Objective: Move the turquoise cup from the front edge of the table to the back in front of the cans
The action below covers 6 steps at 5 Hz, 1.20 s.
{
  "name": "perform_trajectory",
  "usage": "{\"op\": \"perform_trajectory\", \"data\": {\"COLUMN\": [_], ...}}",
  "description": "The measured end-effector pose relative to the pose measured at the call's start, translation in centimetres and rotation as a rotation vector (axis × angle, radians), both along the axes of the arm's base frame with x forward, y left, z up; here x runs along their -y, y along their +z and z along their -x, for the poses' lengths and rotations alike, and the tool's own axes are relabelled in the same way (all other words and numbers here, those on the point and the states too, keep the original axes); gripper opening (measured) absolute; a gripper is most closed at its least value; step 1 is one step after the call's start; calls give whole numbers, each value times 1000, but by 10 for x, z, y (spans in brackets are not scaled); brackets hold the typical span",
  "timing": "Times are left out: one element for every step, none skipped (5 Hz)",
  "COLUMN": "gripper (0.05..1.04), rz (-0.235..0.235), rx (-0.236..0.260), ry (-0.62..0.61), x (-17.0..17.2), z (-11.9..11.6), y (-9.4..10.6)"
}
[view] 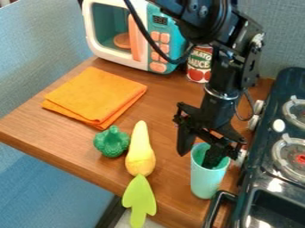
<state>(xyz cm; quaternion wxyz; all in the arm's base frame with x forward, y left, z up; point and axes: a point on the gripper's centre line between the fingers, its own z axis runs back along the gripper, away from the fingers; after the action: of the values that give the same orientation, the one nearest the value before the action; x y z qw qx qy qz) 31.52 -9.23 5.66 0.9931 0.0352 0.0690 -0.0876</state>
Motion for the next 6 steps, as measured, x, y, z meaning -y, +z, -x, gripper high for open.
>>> {"op": "perform_trajectory", "data": {"gripper": [394, 185, 113, 100, 100, 100], "rz": [7, 8, 11, 26, 79, 116], "rx": [0, 1, -2, -4, 44, 129], "ry": [16, 37, 42, 86, 102, 103], "x": [-2, -10, -14, -18, -22, -28], "z": [-1, -3, -4, -8, -27, -60], "y": [0, 1, 2, 11, 30, 68]}}
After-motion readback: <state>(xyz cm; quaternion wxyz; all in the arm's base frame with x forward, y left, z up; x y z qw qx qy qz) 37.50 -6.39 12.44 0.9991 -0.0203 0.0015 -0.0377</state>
